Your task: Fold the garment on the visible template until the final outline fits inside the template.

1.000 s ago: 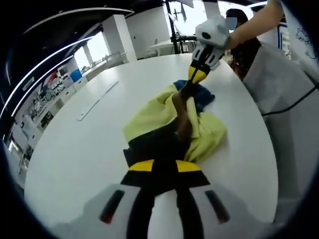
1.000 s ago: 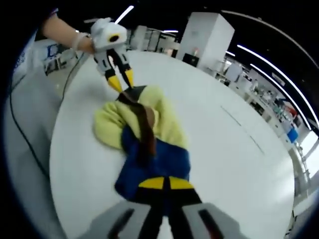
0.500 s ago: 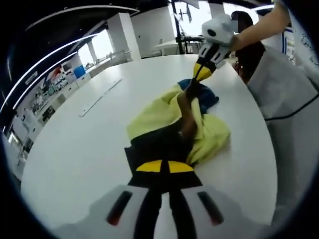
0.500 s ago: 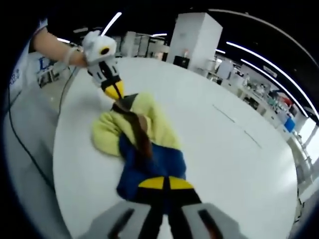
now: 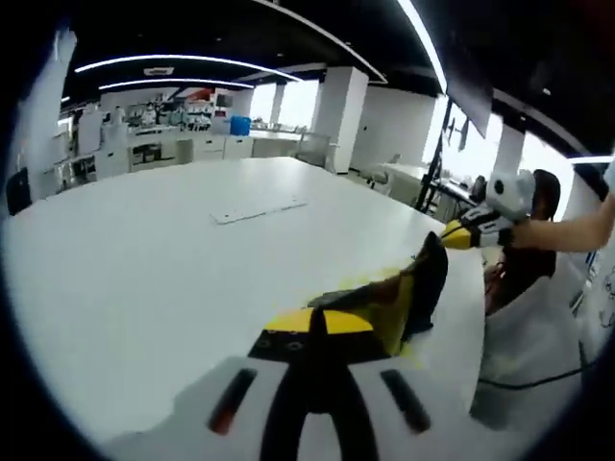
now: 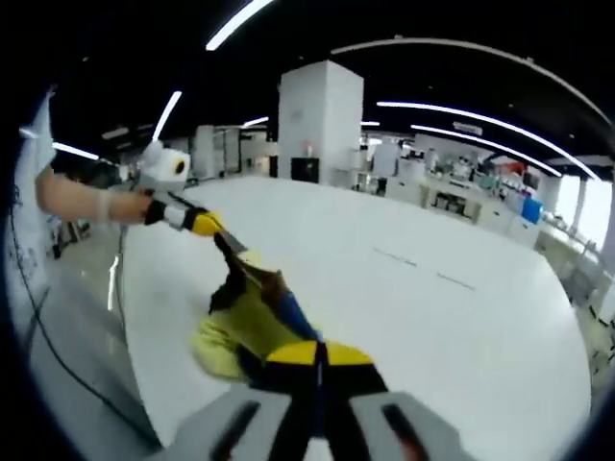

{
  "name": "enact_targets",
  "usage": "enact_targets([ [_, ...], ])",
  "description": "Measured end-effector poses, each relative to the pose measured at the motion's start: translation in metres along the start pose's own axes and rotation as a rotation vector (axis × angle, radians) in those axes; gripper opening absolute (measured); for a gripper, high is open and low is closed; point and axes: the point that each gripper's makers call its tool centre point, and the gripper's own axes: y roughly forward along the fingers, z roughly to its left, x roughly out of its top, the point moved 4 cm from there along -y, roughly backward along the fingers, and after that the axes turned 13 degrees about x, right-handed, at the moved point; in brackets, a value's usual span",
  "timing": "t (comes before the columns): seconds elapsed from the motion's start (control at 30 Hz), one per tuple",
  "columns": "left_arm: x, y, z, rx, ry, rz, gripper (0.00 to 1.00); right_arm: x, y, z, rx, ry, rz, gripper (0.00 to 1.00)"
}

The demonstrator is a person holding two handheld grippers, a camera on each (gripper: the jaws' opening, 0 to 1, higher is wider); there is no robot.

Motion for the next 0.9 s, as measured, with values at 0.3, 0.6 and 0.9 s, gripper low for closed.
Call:
enact_targets([
  [0.3,0.062,-0.036,-0.009,0.008,-0.037,-0.158,0.0,0.073,-0.04,0.019,0.01,0.006,-0.214,0.0],
  [0.6,0.11,-0.072,-0.02,-0.007,-0.038,-0.261,0.0,0.137,-0.074,0.037,0.034,-0.015,-0.399,0.0],
  [0.9,0.096,-0.028,0.004,0.014,-0.07,-0.184,0.0,0.126,-0.032,-0.006,0.035,0.094,-0.388,0.0],
])
